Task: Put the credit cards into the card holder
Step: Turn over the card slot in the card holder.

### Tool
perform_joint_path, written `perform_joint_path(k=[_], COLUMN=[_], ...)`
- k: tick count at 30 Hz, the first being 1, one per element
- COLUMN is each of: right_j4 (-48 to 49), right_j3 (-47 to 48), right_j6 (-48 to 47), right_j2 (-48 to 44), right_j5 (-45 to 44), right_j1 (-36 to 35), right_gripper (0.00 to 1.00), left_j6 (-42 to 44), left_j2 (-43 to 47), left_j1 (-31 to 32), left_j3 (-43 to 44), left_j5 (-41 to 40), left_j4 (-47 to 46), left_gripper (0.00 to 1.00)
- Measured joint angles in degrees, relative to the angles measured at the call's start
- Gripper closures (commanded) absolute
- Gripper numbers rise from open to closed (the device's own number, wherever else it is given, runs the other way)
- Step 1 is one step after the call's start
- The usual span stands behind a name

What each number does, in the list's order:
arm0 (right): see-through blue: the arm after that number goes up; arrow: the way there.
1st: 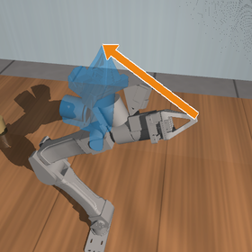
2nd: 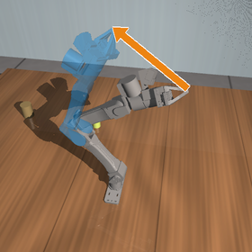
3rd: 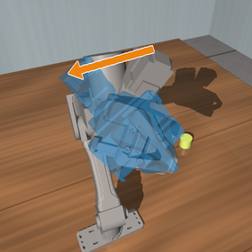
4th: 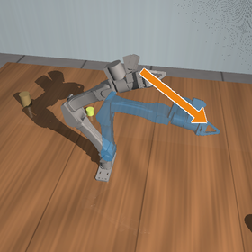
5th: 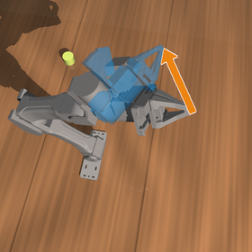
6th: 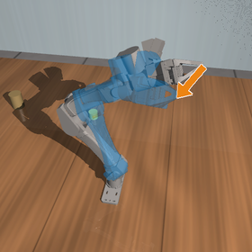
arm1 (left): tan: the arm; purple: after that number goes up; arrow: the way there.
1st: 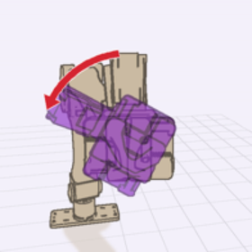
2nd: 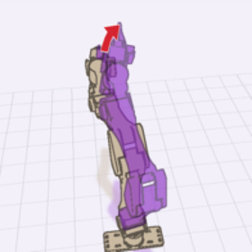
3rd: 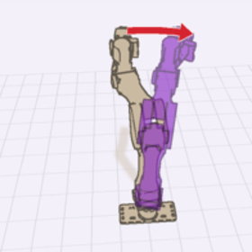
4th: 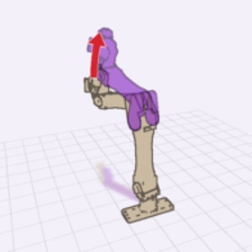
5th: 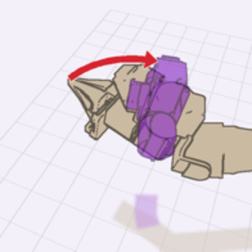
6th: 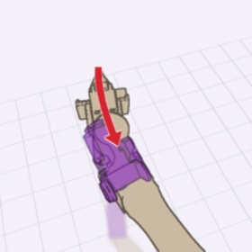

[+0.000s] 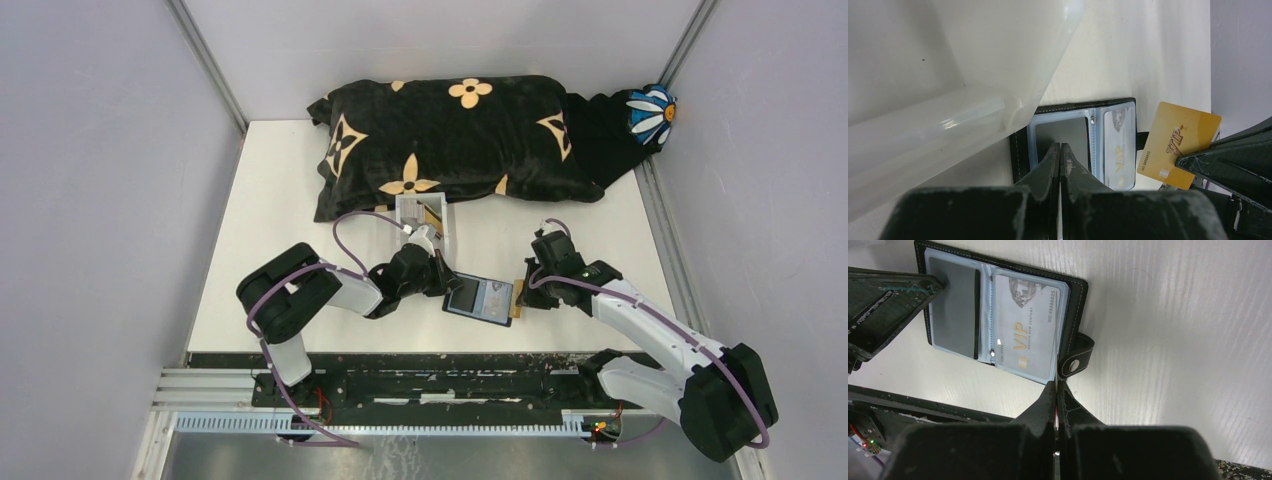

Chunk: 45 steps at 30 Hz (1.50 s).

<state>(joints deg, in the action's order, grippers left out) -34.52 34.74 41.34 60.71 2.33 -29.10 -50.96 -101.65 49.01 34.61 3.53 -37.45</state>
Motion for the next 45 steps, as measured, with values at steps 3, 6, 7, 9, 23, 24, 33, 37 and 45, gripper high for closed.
perform_joint_path(k=[3, 6, 7, 9, 23, 24, 33, 37, 45], right_j4=[0.17, 0.50, 0.79, 1.11, 1.95, 1.95, 1.92, 2.36, 4.44], right_j3=[-0.11, -0.50, -0.76, -1.20, -1.88, -1.88, -1.88, -2.27, -4.26], right_j6=[0.28, 0.66, 0.85, 1.01, 2.40, 2.49, 3.23, 3.76, 5.20], right_j2=[0.00, 0.00, 0.02, 0.11, -0.52, -0.70, -1.86, -2.16, -2.27], right_j5=[0.07, 0.22, 0.33, 0.48, 2.08, 2.19, 3.08, 3.43, 4.24], right_j1=[0.02, 0.02, 0.02, 0.07, 0.90, 0.92, 1.29, 1.44, 1.53], right_gripper=[0.99, 0.99, 0.99, 0.99, 0.99, 0.99, 0.99, 0.99, 0.99], left_j6=[0.00, 0.00, 0.00, 0.00, -0.02, -0.02, -0.02, -0.02, -0.04], left_j2=[-0.07, -0.22, -0.26, -0.35, -1.07, -1.11, -1.49, -1.73, -1.84], left_j1=[0.00, 0.00, 0.00, 0.04, 0.31, 0.33, 0.48, 0.59, 0.63], left_j3=[0.00, 0.00, 0.00, 0.00, 0.00, 0.00, 0.00, 0.00, 0.00], left_j5=[0.00, 0.00, -0.02, -0.04, -0.33, -0.35, -0.46, -0.48, -0.46], left_j4=[-0.11, -0.42, -0.46, -0.59, -1.95, -2.03, -2.71, -3.17, -3.39], left_gripper=[0.97, 0.97, 0.97, 0.97, 0.97, 0.97, 0.97, 0.97, 0.97])
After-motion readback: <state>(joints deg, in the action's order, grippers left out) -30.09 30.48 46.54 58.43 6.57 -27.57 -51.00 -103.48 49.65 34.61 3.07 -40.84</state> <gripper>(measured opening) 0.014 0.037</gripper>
